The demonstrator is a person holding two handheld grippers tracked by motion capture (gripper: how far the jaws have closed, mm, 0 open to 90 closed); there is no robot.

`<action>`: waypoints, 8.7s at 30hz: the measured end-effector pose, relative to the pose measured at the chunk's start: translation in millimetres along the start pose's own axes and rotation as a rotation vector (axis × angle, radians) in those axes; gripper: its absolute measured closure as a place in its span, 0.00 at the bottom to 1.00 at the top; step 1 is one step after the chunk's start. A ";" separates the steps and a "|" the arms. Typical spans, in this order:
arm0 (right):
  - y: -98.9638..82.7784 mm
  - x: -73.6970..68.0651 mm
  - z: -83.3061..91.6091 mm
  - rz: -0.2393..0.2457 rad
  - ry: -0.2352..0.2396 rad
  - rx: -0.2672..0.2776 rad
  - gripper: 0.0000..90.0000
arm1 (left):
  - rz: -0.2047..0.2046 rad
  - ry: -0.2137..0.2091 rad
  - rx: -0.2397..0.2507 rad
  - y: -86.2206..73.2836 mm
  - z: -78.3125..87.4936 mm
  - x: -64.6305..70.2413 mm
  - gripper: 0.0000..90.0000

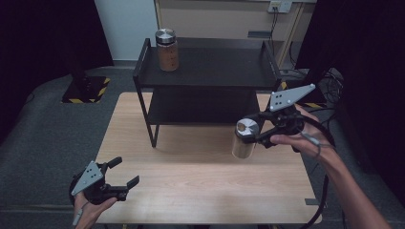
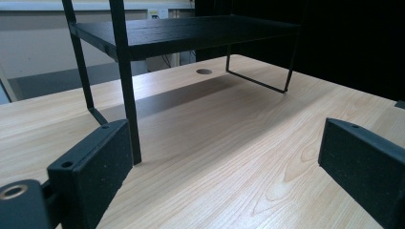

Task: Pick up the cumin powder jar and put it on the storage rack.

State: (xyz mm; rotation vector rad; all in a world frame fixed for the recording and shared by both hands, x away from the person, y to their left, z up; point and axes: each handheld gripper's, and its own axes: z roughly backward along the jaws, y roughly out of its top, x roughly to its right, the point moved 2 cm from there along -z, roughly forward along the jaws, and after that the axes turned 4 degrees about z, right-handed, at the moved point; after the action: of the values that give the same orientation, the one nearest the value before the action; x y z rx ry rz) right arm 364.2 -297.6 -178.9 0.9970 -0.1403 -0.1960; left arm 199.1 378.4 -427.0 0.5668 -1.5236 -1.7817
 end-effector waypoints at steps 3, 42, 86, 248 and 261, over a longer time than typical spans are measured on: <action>14.5 3.8 6.9 -0.003 -0.011 -0.001 0.39 | 0.002 0.000 0.002 -0.2 0.4 -0.2 0.03; 133.6 63.0 33.0 -0.138 -0.281 0.002 0.39 | 0.025 -0.006 0.011 -1.9 1.6 -4.7 0.04; 109.4 105.9 -9.6 -0.344 -0.546 0.040 0.29 | 0.022 -0.026 0.001 -1.8 -0.6 -5.5 0.04; -282.1 -158.4 -21.2 -0.295 -0.657 0.363 0.03 | 0.011 0.161 0.118 -11.5 17.7 9.5 0.04; -280.0 -151.6 -27.8 -0.274 -0.609 0.349 0.03 | 0.005 0.104 0.115 -9.8 12.8 10.5 0.03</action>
State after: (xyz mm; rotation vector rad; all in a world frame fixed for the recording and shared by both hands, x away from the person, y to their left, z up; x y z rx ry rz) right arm 194.5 -388.1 -434.3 1.2784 -0.6104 -0.7458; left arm 180.8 379.4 -432.7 0.7012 -1.5609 -1.6426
